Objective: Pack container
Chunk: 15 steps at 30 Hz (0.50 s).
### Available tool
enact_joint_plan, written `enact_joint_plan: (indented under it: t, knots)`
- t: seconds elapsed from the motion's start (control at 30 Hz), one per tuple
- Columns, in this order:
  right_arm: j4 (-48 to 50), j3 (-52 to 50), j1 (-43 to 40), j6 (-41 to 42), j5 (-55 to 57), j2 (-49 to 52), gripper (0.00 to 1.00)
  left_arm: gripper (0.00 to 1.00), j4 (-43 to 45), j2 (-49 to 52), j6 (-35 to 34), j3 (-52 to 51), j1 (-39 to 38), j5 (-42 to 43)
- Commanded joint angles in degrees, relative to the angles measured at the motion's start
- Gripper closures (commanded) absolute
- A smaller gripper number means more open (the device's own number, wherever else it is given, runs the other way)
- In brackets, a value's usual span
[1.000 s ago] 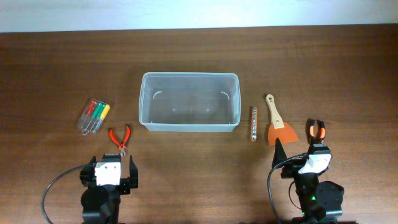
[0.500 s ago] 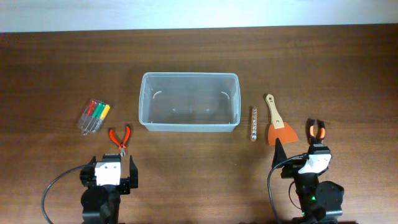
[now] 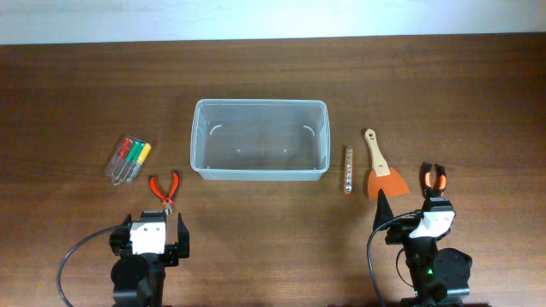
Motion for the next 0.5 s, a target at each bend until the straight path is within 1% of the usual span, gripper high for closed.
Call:
enact_joint_plan:
  t: [0.0,0.47]
  knots:
    - [-0.07,-0.44,0.07,-0.39,0.28,-0.33,0.01,0.01,0.35,-0.55,0.94,-0.59,-0.17,-0.24]
    - [-0.04,-0.44,0.07,-0.37,0.28,-0.33,0.01,0.01,0.35,-0.55,0.94,-0.59,-0.17,-0.24]
